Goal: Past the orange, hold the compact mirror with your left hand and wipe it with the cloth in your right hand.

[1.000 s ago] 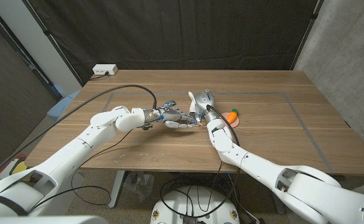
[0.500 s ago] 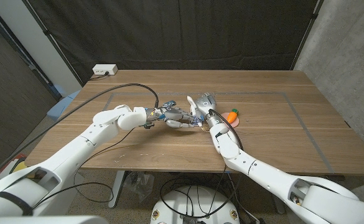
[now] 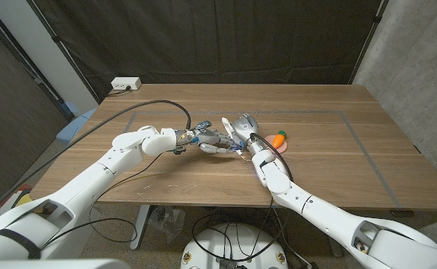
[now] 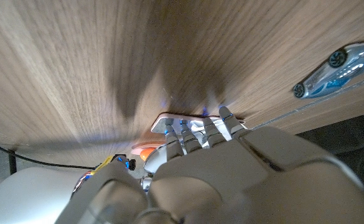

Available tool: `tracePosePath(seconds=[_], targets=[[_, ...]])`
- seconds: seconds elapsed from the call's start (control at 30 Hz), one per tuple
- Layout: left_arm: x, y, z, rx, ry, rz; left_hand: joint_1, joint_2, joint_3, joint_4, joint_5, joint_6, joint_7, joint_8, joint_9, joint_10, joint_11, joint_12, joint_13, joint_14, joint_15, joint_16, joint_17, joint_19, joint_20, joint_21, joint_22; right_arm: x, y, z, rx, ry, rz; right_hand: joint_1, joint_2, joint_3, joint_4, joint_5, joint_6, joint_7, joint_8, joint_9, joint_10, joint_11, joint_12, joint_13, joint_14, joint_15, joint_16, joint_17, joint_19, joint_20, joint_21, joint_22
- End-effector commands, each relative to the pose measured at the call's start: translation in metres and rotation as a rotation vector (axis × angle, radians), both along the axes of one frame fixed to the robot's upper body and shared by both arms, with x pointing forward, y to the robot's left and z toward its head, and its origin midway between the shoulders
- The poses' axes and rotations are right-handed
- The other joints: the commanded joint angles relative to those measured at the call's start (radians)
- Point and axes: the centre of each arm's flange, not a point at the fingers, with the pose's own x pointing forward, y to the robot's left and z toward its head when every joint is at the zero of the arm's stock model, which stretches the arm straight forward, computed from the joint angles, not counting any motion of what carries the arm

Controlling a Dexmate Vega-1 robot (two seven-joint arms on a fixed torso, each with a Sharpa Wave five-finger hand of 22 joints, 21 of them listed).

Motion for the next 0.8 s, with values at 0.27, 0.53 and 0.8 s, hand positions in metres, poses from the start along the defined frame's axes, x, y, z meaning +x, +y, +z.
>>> tracePosePath(seconds=[0.27,0.53,0.8], targets=[[-0.002,0.003,-0.002,-0.001,0.009,0.009,0.002,0.081,-0.008,0.003,0.004,-0.009,-0.007,-0.004,0.0,-0.006,-0.002,0.002,0.005,-0.003,-0.118,0.002,0.002,-0.059,-0.003,-0.002,0.003,0.03,-0.009,0.014,0.008,0.003,-0.109,0.012,0.001,-0.003,0.003,0.009,0.08,-0.071,-0.01,0.004,0.004,-0.003,-0.007,0.003,0.005,-0.175,-0.003,0.0,-0.004,-0.058,0.011,0.003],[-0.001,0.003,-0.002,-0.004,0.009,0.011,0.002,0.081,-0.009,0.003,0.004,-0.009,-0.007,-0.003,0.0,-0.006,-0.001,0.002,0.005,-0.003,-0.117,0.002,0.002,-0.06,-0.003,-0.002,0.003,0.039,-0.017,0.025,0.046,-0.014,-0.152,0.013,0.001,-0.005,0.004,0.01,0.082,-0.07,-0.016,0.004,0.004,-0.003,-0.01,0.003,0.006,-0.176,-0.003,0.0,-0.005,-0.057,0.013,0.003],[0.0,0.003,-0.001,-0.004,0.005,0.019,0.002,0.081,-0.009,0.003,0.004,-0.01,-0.007,-0.003,0.0,-0.007,0.0,0.002,0.005,-0.003,-0.119,0.002,0.002,-0.059,-0.003,-0.002,0.003,0.035,-0.024,0.042,0.107,-0.064,-0.149,0.014,0.002,-0.006,0.005,0.011,0.083,-0.072,-0.023,0.005,0.006,-0.002,-0.012,0.003,0.007,-0.176,-0.002,0.0,-0.004,-0.057,0.015,0.003]])
